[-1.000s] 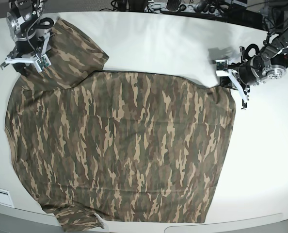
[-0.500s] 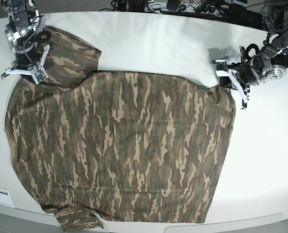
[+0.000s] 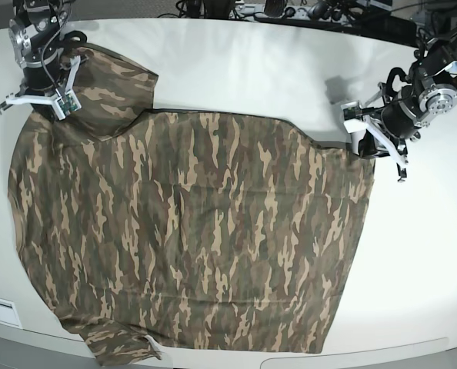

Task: Fold the T-shirt properly
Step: 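Pull the grasped shirt edges away from the hem with both grippers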

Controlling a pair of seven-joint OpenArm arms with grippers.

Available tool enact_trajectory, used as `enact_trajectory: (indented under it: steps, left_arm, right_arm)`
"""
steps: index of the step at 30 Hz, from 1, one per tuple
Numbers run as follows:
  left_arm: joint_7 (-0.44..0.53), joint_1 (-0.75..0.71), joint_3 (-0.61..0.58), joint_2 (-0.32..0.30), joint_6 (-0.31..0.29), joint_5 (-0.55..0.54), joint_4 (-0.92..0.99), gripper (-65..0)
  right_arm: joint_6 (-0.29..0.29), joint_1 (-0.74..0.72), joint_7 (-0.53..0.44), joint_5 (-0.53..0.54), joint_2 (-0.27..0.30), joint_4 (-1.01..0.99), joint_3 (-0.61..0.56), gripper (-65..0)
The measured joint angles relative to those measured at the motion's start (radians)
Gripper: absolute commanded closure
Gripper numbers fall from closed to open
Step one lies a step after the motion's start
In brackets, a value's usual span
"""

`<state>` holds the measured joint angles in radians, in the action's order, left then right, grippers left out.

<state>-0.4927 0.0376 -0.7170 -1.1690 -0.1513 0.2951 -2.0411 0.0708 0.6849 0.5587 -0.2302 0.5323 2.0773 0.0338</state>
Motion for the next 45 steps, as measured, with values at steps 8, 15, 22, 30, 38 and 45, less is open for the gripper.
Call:
enact_trajectory:
  steps: [8,15,22,30,38,45]
  left_arm:
    - [-0.046,-0.047,0.002,-0.064,0.006,0.011,-0.091,0.0]
    - [-0.106,-0.19,0.003,-0.064,0.069,0.127,-0.138,0.0]
    - [-0.206,-0.348,0.004,-0.064,0.12,0.263,-0.209,0.0]
    - [-0.278,-0.509,0.005,-0.06,0.178,0.447,-0.256,0.0]
    - [-0.351,-0.681,0.005,-0.04,0.208,0.603,-0.299,0.0]
    - [-0.364,-0.737,0.008,-0.011,0.222,0.628,-0.299,0.0]
  right_arm:
    - [-0.021,0.113,0.01,-0.053,0.003,0.08,0.001,0.0]
    - [-0.025,0.203,0.018,-0.052,0.003,0.091,0.001,0.0]
    - [-0.04,0.26,0.022,-0.111,0.004,0.096,0.001,0.0]
    - [-0.068,0.282,0.056,-0.134,0.005,0.126,0.001,0.0]
    - [-0.121,0.282,0.139,-0.134,0.005,0.162,0.001,0.0]
    - [-0.134,0.327,0.153,-0.134,0.005,0.162,0.001,0.0]
